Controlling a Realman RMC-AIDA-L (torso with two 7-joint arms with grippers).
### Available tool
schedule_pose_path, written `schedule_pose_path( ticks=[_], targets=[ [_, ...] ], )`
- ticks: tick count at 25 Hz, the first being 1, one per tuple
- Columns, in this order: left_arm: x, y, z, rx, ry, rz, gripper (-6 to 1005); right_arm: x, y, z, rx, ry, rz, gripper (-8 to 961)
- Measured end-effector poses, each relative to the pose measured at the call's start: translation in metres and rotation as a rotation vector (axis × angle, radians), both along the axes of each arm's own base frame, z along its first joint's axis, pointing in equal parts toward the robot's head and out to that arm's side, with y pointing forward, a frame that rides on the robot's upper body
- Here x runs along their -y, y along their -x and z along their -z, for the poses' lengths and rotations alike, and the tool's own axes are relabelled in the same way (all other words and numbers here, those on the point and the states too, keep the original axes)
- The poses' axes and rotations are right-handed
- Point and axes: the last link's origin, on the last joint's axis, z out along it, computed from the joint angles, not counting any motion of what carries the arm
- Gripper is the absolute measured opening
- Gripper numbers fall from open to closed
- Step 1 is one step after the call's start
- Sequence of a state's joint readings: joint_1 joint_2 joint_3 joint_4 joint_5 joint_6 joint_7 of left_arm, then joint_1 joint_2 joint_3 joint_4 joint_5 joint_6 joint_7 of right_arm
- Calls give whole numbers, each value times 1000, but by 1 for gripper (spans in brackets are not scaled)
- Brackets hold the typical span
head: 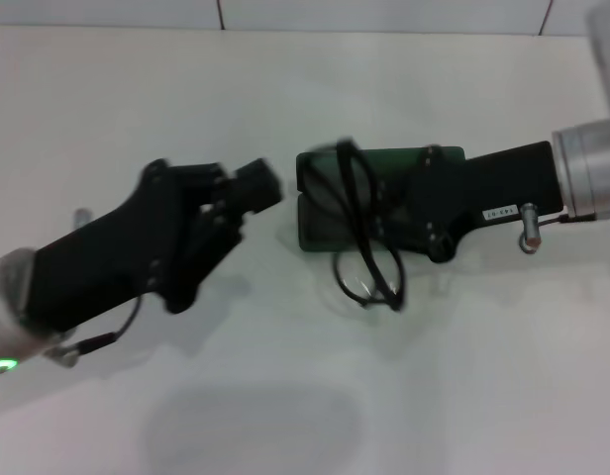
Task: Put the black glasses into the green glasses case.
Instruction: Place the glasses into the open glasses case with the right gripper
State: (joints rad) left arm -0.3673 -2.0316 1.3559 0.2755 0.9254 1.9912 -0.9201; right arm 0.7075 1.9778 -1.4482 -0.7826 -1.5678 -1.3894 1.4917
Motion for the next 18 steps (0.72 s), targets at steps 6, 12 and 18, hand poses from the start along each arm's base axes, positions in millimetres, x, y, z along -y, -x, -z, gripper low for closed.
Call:
schedule_pose_path(
  ticks=[6,12,18],
  targets=[
    [12,12,-4,8,-51,-48,35,-18,39,2,464,-41,-69,97],
    [16,11,3,10,-58,-53,36,-27,68,14,713,-84,-180,97],
    [23,16,4,11,-63,-74,35,-35,83,23,836,-117,-283,97]
  ],
)
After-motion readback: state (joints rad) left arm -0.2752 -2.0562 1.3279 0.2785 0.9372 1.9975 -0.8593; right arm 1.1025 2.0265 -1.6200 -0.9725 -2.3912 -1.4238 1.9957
